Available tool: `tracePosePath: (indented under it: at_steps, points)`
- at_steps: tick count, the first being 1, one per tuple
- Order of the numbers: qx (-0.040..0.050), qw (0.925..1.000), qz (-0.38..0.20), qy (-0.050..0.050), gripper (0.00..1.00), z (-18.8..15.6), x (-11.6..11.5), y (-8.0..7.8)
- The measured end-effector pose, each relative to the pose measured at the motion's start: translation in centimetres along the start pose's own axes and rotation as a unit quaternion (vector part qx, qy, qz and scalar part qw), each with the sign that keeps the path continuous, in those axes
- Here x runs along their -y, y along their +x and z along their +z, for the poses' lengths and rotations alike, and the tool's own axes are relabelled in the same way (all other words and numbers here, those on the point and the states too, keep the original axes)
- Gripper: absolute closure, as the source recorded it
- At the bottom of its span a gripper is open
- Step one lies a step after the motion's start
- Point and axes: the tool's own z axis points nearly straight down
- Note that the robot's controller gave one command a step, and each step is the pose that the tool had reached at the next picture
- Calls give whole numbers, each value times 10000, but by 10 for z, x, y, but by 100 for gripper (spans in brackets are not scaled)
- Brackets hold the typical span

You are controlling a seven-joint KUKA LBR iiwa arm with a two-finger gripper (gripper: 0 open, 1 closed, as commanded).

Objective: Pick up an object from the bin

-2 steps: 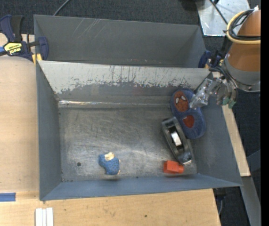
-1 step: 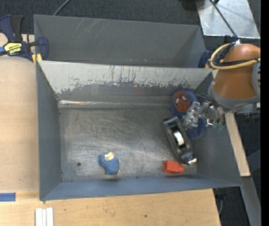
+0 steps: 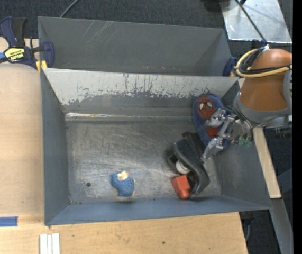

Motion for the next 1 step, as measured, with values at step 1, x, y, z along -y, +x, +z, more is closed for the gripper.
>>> tracePosePath:
  at_steps: [1]
  points:
    - [151, 9969, -767, 10, 0, -77, 8, 1]
